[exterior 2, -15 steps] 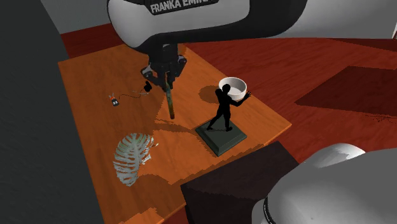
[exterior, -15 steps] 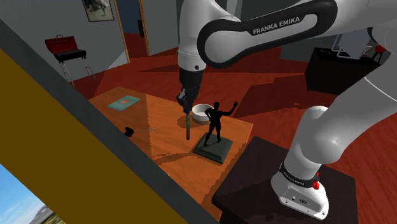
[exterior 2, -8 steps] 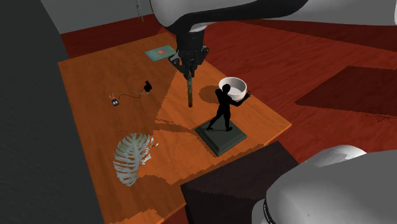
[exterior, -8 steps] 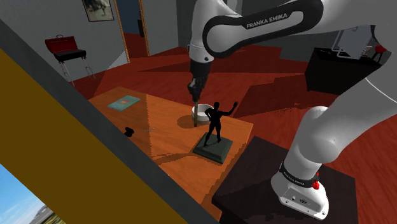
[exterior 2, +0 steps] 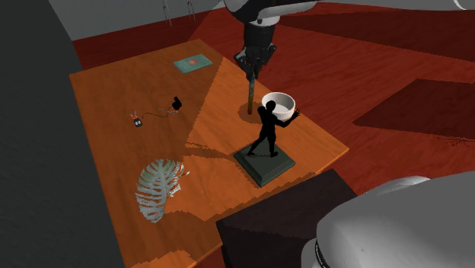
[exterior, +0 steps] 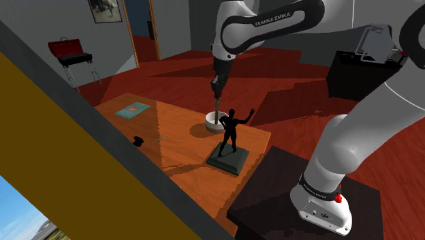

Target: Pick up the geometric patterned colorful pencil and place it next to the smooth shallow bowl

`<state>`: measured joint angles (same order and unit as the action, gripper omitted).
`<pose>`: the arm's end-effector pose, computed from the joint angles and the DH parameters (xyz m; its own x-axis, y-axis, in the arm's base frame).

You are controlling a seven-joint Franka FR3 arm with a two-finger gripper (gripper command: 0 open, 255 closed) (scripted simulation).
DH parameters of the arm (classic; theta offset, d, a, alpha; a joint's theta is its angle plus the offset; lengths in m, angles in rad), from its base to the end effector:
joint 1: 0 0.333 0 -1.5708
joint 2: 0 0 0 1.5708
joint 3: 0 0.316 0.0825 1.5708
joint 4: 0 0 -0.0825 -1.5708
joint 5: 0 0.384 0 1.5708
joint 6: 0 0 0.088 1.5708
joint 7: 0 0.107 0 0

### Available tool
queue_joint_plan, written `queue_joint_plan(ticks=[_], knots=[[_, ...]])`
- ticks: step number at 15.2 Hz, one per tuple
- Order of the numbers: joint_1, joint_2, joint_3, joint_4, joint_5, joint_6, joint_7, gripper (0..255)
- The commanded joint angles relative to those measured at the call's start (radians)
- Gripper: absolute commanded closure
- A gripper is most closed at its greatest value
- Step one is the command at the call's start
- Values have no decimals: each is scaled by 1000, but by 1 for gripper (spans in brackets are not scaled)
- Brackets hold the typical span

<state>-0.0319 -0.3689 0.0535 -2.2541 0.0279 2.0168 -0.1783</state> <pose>0.4549 0.0135 0.5224 0.9740 0.1856 0.1300 0.1850 -0.9826 0.0161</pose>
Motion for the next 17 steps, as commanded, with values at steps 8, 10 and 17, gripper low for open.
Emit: queue_joint_plan(ticks=[8,10,17], knots=[[-77,148,-142,151,-12,-6,-212,255],[-93,190,-170,196,-8,-11,-258,255],[-153,362,-256,392,32,-44,-418,255]])
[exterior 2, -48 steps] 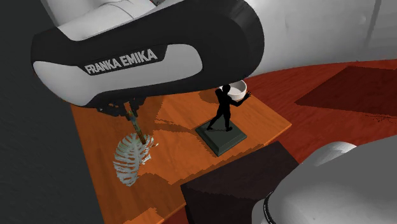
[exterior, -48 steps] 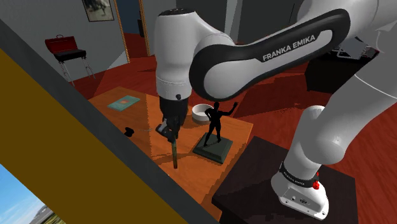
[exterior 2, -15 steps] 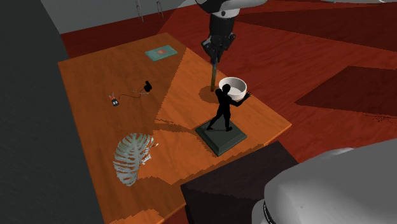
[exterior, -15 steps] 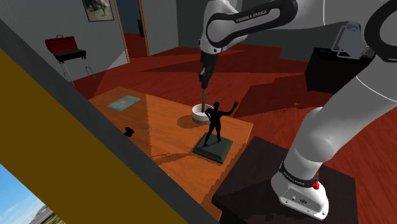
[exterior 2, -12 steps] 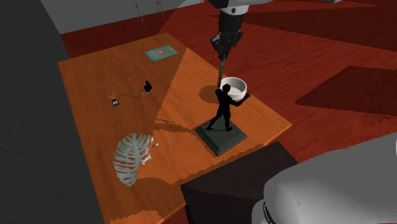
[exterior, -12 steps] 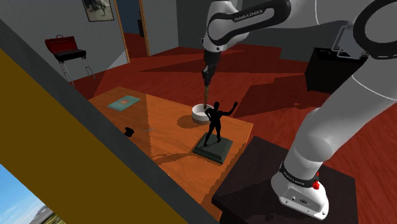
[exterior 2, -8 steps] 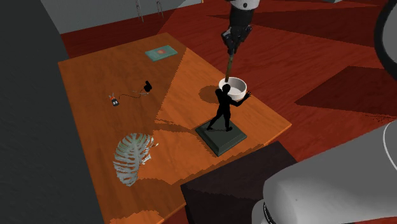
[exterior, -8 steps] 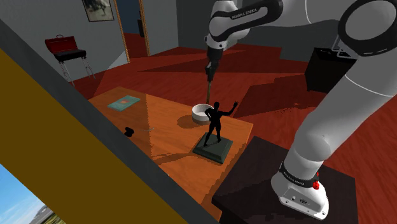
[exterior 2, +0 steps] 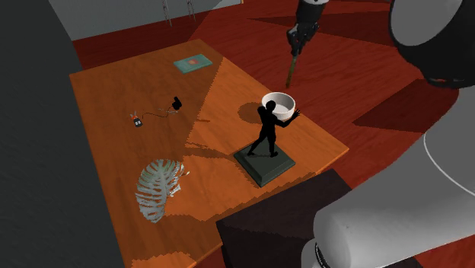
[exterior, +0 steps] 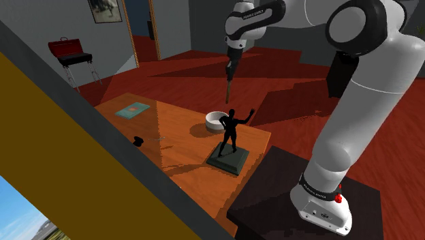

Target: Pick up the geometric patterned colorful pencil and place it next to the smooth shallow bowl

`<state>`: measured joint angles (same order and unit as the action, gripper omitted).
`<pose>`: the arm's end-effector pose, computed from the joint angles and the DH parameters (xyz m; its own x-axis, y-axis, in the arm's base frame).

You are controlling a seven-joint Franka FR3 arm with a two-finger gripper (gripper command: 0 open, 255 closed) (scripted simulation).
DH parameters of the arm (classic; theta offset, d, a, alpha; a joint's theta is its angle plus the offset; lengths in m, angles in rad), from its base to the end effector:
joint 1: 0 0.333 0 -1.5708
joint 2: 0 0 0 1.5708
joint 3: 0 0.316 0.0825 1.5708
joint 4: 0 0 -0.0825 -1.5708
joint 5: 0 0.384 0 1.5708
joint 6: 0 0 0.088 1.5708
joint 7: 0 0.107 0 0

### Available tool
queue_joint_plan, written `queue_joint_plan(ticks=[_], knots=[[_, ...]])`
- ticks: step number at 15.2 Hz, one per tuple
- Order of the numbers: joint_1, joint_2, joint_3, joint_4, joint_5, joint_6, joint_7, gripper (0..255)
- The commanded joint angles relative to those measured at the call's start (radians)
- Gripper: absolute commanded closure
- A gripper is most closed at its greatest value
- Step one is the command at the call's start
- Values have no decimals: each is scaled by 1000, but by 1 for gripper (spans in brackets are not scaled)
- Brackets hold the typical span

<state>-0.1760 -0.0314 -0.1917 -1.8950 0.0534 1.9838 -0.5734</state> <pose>0.5274 -0.2008 0.5237 0.9740 0.1853 0.1306 0.1848 -0.9826 0.0164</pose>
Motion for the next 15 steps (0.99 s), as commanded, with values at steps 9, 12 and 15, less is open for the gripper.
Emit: queue_joint_plan(ticks=[9,12,15], knots=[[-122,310,-80,400,103,-116,-209,255],[-144,359,-83,443,120,-113,-234,255],[-142,359,-82,403,121,-73,-238,255]])
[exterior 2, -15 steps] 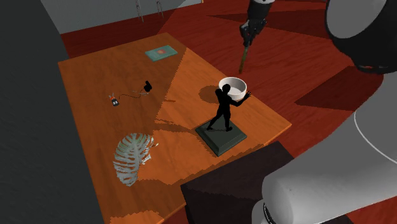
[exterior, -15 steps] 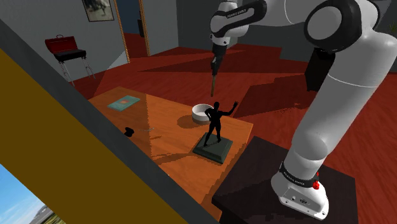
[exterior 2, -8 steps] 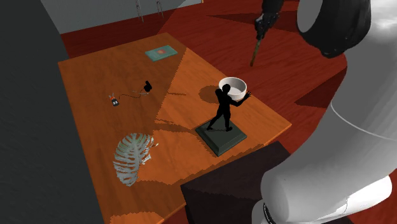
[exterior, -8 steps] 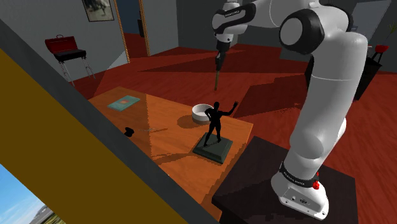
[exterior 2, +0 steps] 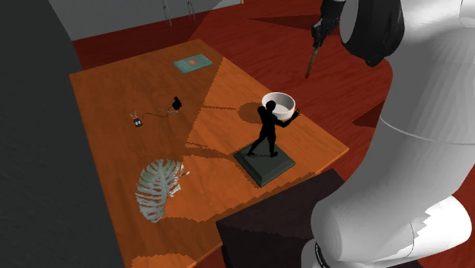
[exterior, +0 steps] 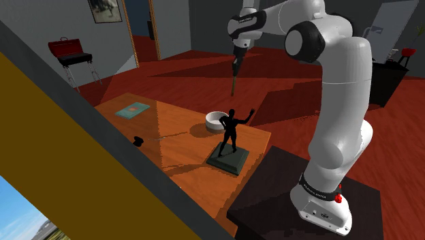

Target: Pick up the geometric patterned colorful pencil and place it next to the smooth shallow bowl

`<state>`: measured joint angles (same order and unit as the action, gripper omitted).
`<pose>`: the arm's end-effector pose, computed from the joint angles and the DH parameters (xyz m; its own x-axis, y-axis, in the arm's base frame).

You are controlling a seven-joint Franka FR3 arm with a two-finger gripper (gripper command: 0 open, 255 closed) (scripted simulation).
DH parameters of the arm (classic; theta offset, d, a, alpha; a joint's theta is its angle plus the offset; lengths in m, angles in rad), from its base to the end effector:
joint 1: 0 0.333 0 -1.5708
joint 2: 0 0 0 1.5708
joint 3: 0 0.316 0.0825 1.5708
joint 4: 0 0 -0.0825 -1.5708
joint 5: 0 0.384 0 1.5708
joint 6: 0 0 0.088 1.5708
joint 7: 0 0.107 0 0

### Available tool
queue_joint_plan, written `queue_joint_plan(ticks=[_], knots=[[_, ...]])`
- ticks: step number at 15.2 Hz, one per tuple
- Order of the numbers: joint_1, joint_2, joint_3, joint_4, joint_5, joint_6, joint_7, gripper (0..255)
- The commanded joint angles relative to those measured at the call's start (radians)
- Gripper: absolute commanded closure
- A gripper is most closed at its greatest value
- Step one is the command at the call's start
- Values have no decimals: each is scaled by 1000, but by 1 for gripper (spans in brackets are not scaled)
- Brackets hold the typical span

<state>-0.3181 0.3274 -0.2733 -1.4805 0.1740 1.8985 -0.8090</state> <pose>0.5747 -0.3416 0.5040 0.9738 0.1867 0.1298 0.1861 -0.9824 0.0164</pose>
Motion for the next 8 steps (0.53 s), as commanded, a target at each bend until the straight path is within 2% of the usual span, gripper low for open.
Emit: queue_joint_plan(ticks=[1,8], knots=[[0,1,0,-24,2,25,-4,255],[3,13,4,-102,10,114,-15,255]])
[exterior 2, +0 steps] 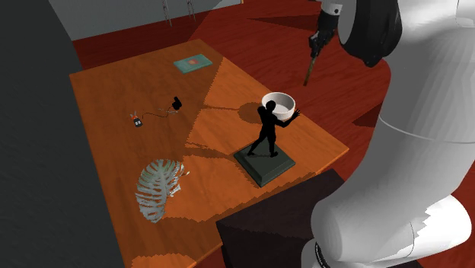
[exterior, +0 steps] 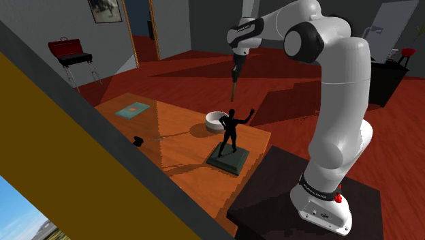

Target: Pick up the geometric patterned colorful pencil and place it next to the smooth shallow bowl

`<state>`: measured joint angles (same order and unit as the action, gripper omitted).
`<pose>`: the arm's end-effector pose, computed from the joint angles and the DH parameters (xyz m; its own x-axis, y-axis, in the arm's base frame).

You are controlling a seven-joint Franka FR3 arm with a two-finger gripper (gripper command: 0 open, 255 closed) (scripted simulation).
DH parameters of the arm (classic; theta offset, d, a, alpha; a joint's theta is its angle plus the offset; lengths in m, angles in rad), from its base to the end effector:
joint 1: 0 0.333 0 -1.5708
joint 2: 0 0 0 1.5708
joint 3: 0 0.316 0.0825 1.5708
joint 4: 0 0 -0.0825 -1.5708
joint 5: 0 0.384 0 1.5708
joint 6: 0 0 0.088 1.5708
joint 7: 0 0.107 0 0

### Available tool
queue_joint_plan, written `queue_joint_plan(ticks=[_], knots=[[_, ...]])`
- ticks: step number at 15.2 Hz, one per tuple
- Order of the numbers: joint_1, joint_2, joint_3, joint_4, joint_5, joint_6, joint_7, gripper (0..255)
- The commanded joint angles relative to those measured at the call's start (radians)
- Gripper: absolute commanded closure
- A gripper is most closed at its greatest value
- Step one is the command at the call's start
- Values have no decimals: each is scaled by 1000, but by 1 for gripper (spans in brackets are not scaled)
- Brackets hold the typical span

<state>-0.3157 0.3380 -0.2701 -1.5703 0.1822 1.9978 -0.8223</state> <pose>0.5745 -0.3423 0.4628 0.9737 0.1869 0.1299 0.1864 -0.9823 0.0165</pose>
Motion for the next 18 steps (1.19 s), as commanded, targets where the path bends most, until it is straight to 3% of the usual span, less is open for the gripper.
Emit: queue_joint_plan(ticks=[1,18], knots=[[1,5,1,-22,3,27,-3,255],[-4,77,17,-149,40,222,-39,255]])
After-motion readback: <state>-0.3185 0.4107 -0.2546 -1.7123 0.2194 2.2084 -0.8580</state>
